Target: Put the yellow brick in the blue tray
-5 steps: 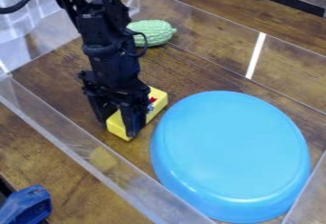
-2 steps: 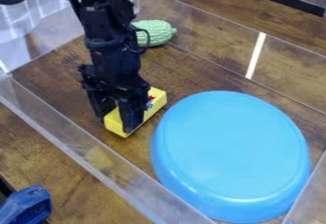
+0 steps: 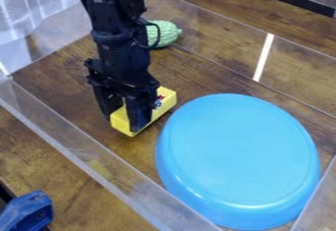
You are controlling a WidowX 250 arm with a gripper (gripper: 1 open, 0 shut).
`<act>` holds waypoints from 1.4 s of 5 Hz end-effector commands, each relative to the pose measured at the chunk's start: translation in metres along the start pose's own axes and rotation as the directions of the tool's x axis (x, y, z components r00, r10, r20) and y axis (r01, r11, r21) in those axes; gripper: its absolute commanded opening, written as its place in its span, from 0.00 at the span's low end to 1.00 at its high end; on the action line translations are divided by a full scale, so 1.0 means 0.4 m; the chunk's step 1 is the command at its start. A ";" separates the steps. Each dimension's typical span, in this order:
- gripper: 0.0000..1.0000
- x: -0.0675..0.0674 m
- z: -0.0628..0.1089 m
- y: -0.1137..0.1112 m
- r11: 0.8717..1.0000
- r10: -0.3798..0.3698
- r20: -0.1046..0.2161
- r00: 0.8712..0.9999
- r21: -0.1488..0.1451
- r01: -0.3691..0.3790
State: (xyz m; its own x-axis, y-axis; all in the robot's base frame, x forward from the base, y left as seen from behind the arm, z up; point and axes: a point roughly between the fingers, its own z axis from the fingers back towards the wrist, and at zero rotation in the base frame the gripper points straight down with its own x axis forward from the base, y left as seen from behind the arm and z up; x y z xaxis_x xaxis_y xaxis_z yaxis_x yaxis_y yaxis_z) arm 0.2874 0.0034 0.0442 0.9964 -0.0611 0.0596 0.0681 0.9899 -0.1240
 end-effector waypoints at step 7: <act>0.00 0.059 0.088 -0.042 0.991 -0.122 0.105 0.987 0.067 0.116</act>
State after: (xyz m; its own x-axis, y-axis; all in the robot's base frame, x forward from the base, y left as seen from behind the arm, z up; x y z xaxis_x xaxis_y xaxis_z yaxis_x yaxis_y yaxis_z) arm 0.2960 -0.0057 0.0587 0.9847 -0.1494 0.0900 0.1558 0.9853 -0.0698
